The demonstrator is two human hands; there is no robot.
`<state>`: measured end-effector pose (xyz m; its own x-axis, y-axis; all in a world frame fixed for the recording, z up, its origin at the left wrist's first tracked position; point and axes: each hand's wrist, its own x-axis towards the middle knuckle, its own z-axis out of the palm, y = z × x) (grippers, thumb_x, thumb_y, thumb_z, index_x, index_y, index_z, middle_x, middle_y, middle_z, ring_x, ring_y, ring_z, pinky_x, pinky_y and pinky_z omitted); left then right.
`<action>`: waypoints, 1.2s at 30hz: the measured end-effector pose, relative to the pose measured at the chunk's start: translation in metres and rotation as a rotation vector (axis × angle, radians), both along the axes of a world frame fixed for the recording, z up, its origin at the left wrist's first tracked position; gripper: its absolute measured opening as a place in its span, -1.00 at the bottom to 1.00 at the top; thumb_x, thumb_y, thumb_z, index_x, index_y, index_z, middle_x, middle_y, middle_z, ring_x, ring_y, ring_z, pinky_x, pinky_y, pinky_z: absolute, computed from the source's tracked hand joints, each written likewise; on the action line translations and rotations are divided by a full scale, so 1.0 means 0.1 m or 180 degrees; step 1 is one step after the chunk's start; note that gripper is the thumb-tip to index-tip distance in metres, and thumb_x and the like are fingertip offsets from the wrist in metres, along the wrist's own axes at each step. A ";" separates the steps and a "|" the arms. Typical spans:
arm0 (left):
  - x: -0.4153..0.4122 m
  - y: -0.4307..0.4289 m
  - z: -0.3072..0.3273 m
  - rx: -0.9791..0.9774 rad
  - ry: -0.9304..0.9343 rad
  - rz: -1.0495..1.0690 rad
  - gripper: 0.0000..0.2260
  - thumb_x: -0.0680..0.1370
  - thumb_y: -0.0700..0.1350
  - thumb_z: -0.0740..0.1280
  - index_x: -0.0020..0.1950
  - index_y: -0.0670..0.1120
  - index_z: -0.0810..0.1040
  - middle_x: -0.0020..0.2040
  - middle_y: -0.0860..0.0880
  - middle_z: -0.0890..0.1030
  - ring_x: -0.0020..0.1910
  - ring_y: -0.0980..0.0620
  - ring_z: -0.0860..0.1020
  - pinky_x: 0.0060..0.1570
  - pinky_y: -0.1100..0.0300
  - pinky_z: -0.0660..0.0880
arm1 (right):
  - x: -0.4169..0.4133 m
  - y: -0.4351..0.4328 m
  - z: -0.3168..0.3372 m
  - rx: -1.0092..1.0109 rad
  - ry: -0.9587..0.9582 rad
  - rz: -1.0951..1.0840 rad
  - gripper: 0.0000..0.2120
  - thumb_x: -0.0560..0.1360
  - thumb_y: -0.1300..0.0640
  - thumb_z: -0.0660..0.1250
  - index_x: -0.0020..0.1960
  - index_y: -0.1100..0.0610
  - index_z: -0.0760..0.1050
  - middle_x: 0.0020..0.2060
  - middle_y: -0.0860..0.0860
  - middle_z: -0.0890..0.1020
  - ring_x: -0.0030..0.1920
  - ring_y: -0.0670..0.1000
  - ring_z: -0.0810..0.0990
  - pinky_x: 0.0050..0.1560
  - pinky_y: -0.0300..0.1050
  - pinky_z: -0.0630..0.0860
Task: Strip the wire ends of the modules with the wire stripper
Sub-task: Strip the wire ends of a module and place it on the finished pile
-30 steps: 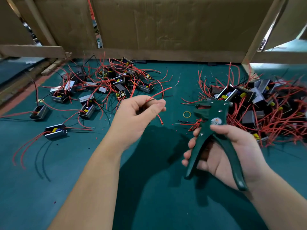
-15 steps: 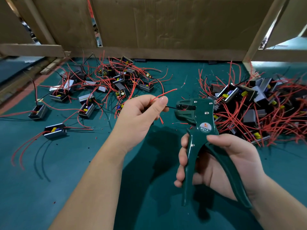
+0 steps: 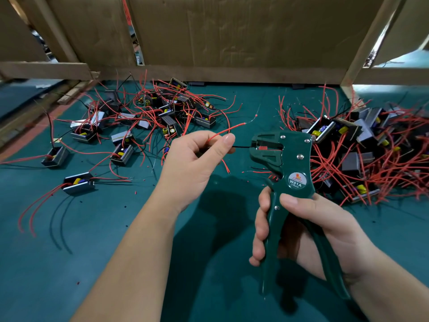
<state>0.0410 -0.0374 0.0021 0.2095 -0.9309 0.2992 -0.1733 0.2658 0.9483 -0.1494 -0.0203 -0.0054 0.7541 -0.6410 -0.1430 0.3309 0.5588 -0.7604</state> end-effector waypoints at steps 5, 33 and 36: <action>0.00 0.01 0.00 -0.0025 -0.0008 0.0009 -0.79 0.40 0.07 0.34 -0.40 0.03 0.57 -0.47 0.13 0.47 -0.40 0.12 0.32 -0.38 0.27 0.28 | 0.00 0.00 0.00 -0.0092 0.0107 -0.0065 -0.66 0.27 0.05 0.57 -0.12 0.22 0.53 -0.32 0.27 0.54 -0.34 0.25 0.58 -0.21 0.20 0.53; 0.00 -0.04 -0.09 0.0110 -0.0515 -0.0119 -0.76 0.50 0.05 0.28 -0.35 0.06 0.55 -0.42 0.02 0.46 -0.40 0.12 0.35 -0.38 0.21 0.29 | 0.07 0.05 -0.01 -0.0018 0.0518 -0.0655 -0.52 0.20 -0.20 0.54 -0.32 0.16 0.42 -0.50 0.14 0.40 -0.59 0.11 0.41 -0.47 -0.05 0.47; -0.07 -0.04 -0.15 0.0245 -0.0622 -0.0202 -0.69 0.55 0.10 0.16 -0.29 0.03 0.54 -0.35 -0.03 0.52 -0.37 0.15 0.41 -0.27 0.23 0.37 | 0.06 -0.02 0.01 0.0268 0.0180 -0.0749 -0.72 0.31 -0.06 0.42 -0.25 0.17 0.51 -0.38 0.18 0.51 -0.43 0.18 0.54 -0.33 0.09 0.56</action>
<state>0.0345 -0.0419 -0.0124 0.0948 -0.9620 0.2560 -0.3412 0.2102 0.9162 -0.1431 -0.0224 -0.0040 0.5749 -0.7819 -0.2410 0.4174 0.5336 -0.7356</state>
